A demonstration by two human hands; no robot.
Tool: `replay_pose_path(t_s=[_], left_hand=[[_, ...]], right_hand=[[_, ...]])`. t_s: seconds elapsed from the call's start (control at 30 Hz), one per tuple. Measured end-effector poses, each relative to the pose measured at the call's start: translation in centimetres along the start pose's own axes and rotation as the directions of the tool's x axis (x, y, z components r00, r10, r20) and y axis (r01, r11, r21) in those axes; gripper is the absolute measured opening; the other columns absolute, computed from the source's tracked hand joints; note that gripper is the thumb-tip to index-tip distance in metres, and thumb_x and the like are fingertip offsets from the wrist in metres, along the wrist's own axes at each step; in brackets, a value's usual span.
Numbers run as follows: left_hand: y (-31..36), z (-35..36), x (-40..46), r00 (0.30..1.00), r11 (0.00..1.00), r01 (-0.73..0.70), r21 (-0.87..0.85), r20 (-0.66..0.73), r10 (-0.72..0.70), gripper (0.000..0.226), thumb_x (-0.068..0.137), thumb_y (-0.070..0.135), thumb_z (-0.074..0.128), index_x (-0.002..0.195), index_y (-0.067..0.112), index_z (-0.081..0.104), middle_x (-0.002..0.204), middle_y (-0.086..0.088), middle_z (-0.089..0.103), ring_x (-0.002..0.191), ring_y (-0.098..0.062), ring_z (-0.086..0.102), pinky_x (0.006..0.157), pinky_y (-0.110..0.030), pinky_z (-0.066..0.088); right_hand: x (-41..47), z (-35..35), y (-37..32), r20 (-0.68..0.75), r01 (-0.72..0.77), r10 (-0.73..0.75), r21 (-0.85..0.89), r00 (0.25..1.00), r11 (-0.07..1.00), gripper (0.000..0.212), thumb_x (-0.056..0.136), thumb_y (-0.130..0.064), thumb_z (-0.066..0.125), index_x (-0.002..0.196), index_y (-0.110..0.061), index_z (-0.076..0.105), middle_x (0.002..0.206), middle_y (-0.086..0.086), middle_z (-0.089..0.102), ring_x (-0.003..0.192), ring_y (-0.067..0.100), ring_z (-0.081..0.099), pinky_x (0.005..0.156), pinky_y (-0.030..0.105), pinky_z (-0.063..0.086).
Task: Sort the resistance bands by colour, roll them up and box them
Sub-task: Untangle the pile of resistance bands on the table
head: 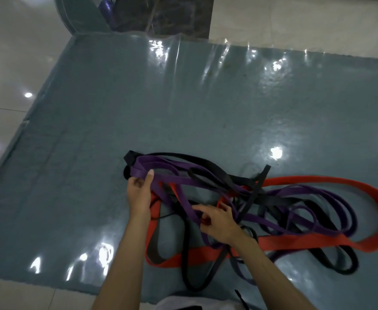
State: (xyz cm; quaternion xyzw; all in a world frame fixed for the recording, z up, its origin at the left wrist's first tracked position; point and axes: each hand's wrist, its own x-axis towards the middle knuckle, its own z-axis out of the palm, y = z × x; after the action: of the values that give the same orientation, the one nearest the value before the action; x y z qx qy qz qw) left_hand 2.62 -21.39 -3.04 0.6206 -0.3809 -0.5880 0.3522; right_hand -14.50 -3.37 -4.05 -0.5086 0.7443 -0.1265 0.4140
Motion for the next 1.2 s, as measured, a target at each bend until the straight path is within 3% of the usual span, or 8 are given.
replay_pose_path(t_s=[0.2, 0.3, 0.43, 0.6, 0.73, 0.93, 1.07, 1.2], left_hand=[[1.2, -0.3, 0.0, 0.994, 1.000, 0.001, -0.029, 0.108, 0.002, 0.052, 0.101, 0.028, 0.066, 0.148, 0.020, 0.047, 0.136, -0.006, 0.067, 0.119, -0.019, 0.068, 0.104, -0.039, 0.054], [1.8, -1.0, -0.6, 0.959, 0.955, -0.210, 0.207, 0.234, 0.160, 0.062, 0.099, 0.048, 0.066, 0.154, 0.029, 0.045, 0.151, 0.008, 0.055, 0.137, -0.007, 0.052, 0.119, -0.031, 0.039], [1.8, -2.1, -2.0, 0.921, 0.770, -0.335, 0.543, 0.362, 0.146, 0.059, 0.091, 0.080, 0.048, 0.138, 0.046, 0.060, 0.139, 0.004, 0.059, 0.135, -0.017, 0.052, 0.116, -0.036, 0.039], [3.1, -3.4, -4.3, 0.937, 0.800, -0.339, 0.496, 0.253, 0.240, 0.051, 0.107, 0.056, 0.040, 0.076, 0.021, 0.060, 0.095, -0.007, 0.058, 0.091, -0.026, 0.059, 0.086, -0.040, 0.046], [2.4, -5.4, -3.7, 0.921, 0.778, -0.387, 0.494, 0.240, 0.306, 0.042, 0.106, 0.054, 0.047, 0.094, 0.025, 0.074, 0.082, 0.000, 0.069, 0.083, -0.024, 0.067, 0.077, -0.041, 0.051], [1.0, -6.8, -5.2, 0.954, 0.843, -0.285, 0.456, 0.220, 0.204, 0.075, 0.085, 0.089, 0.044, 0.138, 0.038, 0.061, 0.102, 0.008, 0.074, 0.101, -0.016, 0.069, 0.095, -0.043, 0.054], [1.7, -5.6, -7.9, 0.967, 0.897, -0.197, 0.396, 0.227, 0.113, 0.061, 0.096, 0.061, 0.061, 0.149, 0.043, 0.038, 0.093, 0.012, 0.060, 0.089, -0.009, 0.062, 0.076, -0.024, 0.045], [1.0, -5.6, -8.1, 0.954, 0.944, -0.190, 0.271, 0.278, 0.112, 0.091, 0.091, 0.043, 0.078, 0.162, 0.041, 0.022, 0.106, -0.002, 0.071, 0.101, -0.015, 0.070, 0.076, -0.023, 0.056]], right_hand=[[-1.0, 0.1, 1.9, -0.027, -0.021, 0.026, 0.178, 0.999, 0.984, 0.086, 0.080, -0.026, 0.072, 0.134, -0.076, 0.027, 0.090, -0.012, 0.055, 0.088, 0.007, 0.058, 0.111, 0.049, 0.034], [-1.4, 0.4, 2.2, -0.002, -0.077, 0.078, 0.153, 0.997, 0.985, 0.078, 0.084, -0.025, 0.074, 0.142, -0.063, 0.037, 0.094, -0.015, 0.054, 0.091, 0.007, 0.058, 0.114, 0.053, 0.036], [-2.3, 0.7, 1.7, 0.061, -0.128, 0.118, 0.180, 0.991, 0.975, 0.072, 0.085, -0.025, 0.077, 0.146, -0.048, 0.047, 0.111, -0.012, 0.059, 0.107, 0.011, 0.059, 0.114, 0.044, 0.040], [-3.4, 0.7, 0.4, -0.030, -0.016, 0.026, 0.300, 0.999, 0.954, 0.054, 0.084, -0.012, 0.077, 0.124, -0.043, 0.061, 0.118, -0.011, 0.064, 0.107, 0.012, 0.066, 0.090, 0.015, 0.050], [-4.1, 0.9, 0.3, -0.139, 0.034, 0.021, 0.378, 0.990, 0.925, 0.034, 0.076, -0.012, 0.070, 0.100, -0.036, 0.066, 0.104, -0.008, 0.073, 0.096, 0.015, 0.071, 0.087, 0.042, 0.059], [-6.2, 0.9, 0.2, -0.333, 0.101, 0.066, 0.461, 0.941, 0.881, 0.029, 0.079, 0.011, 0.060, 0.084, -0.017, 0.053, 0.082, 0.006, 0.061, 0.076, 0.016, 0.057, 0.073, 0.039, 0.050], [-7.1, 0.9, 0.4, -0.353, 0.125, 0.080, 0.521, 0.932, 0.845, 0.022, 0.081, 0.011, 0.057, 0.090, -0.009, 0.054, 0.087, 0.017, 0.063, 0.080, 0.041, 0.059, 0.067, 0.043, 0.050], [-7.7, 1.1, 0.5, -0.365, 0.145, 0.078, 0.546, 0.928, 0.825, 0.024, 0.082, 0.015, 0.056, 0.090, -0.008, 0.055, 0.089, 0.018, 0.065, 0.086, 0.043, 0.062, 0.073, 0.049, 0.056]])
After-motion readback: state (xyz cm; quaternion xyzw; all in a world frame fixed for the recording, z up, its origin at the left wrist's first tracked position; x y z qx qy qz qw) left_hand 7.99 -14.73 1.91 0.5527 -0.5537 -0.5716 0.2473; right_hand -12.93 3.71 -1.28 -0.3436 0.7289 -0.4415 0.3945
